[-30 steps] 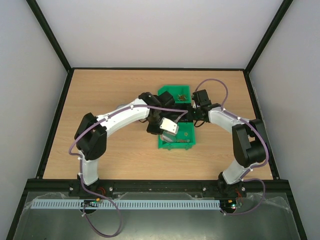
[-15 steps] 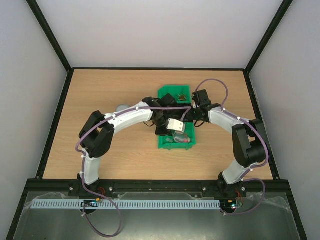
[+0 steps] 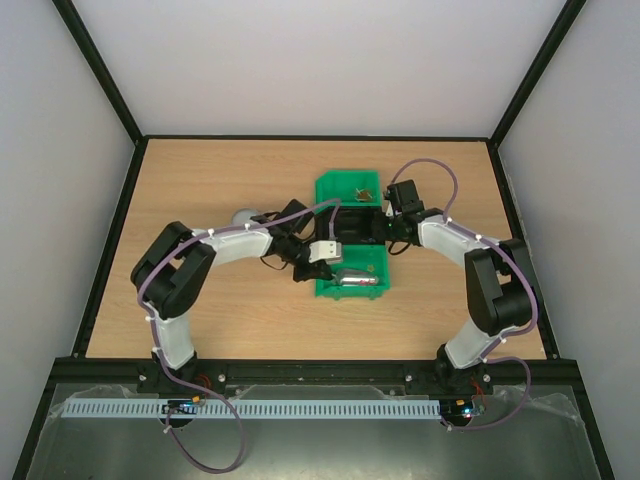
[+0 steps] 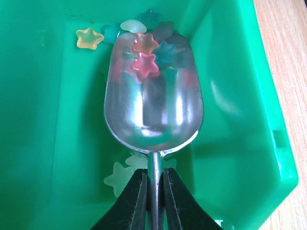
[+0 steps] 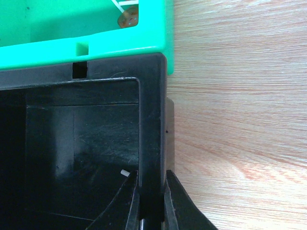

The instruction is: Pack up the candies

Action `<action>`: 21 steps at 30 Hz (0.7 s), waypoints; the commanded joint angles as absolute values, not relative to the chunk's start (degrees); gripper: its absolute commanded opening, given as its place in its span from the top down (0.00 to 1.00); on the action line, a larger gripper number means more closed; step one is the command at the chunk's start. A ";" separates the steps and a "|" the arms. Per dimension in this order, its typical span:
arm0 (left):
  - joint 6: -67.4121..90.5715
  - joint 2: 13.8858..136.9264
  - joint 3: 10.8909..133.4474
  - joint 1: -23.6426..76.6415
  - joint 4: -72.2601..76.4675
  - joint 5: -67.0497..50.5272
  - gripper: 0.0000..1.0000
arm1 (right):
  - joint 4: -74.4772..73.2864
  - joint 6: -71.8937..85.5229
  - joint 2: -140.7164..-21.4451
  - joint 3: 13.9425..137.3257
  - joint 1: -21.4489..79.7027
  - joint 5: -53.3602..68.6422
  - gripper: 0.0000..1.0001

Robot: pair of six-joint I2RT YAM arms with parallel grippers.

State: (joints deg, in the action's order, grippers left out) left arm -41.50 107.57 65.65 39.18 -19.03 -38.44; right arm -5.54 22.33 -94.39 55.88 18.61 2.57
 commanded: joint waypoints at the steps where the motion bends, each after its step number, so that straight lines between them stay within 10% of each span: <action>1: -35.12 104.08 61.07 37.40 -9.34 -45.14 0.98 | -6.29 20.59 -92.49 53.82 18.57 5.98 0.99; 21: -31.47 91.54 54.57 34.90 -10.21 -38.90 0.98 | -6.64 16.53 -89.59 52.85 16.61 4.57 0.99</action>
State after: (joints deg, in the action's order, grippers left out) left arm -28.34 96.09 55.18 35.35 -5.50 -42.00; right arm -5.41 16.80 -92.40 53.69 16.88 5.63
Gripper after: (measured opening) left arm 0.080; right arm 0.080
